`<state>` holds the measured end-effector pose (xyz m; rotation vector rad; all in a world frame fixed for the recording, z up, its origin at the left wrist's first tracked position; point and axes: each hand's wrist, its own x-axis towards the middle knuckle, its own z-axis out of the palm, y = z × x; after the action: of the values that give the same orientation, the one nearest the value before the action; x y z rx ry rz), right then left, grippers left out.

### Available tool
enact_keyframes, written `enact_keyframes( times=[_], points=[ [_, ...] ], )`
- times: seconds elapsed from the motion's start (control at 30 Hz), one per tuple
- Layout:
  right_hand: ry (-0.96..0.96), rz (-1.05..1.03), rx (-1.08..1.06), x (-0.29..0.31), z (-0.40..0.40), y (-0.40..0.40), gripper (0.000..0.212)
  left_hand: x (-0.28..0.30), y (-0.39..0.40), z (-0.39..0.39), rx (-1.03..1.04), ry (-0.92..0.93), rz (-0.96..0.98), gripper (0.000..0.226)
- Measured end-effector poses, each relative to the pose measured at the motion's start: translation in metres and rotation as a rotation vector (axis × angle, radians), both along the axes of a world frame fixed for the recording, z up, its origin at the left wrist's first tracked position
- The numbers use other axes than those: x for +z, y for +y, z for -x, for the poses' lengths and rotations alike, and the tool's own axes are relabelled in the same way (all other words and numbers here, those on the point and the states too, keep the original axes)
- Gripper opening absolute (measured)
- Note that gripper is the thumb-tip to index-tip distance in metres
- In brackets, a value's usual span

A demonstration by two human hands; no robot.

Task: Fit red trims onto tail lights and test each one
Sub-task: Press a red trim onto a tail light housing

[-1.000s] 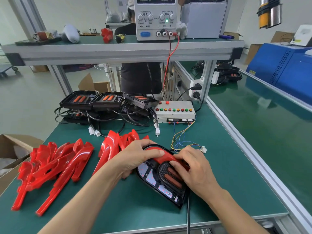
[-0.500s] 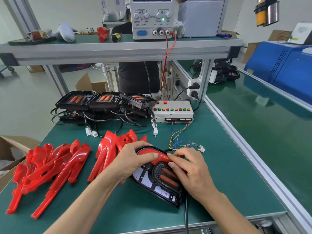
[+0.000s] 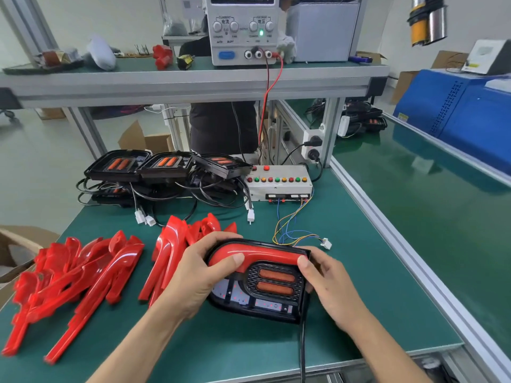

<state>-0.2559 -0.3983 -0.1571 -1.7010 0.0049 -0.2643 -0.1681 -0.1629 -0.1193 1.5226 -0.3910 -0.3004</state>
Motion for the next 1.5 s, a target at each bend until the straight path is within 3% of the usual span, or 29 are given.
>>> enact_keyframes(
  times=[0.13,0.27,0.53,0.83,1.2,1.5],
  points=[
    [0.010,-0.194,0.021,-0.002,-0.008,0.007,0.042,-0.005,0.006,-0.001,-0.004,-0.083,-0.025,0.046],
    [0.014,-0.225,-0.025,-0.008,-0.012,0.014,0.045,-0.013,0.009,0.001,-0.043,-0.130,-0.077,0.053],
    [0.021,-0.299,-0.085,-0.016,-0.012,0.021,0.041,-0.033,0.010,0.018,-0.020,-0.115,-0.119,0.054],
    [0.032,-0.257,-0.075,-0.022,-0.015,0.019,0.055,-0.051,0.006,0.023,0.044,0.028,0.039,0.062],
    [0.044,-0.246,-0.073,-0.023,-0.017,0.019,0.051,-0.052,-0.001,0.028,0.078,0.081,0.102,0.062],
    [0.059,-0.391,-0.102,-0.017,-0.021,0.018,0.038,-0.045,-0.002,0.030,0.038,0.099,0.101,0.059]
  ],
)
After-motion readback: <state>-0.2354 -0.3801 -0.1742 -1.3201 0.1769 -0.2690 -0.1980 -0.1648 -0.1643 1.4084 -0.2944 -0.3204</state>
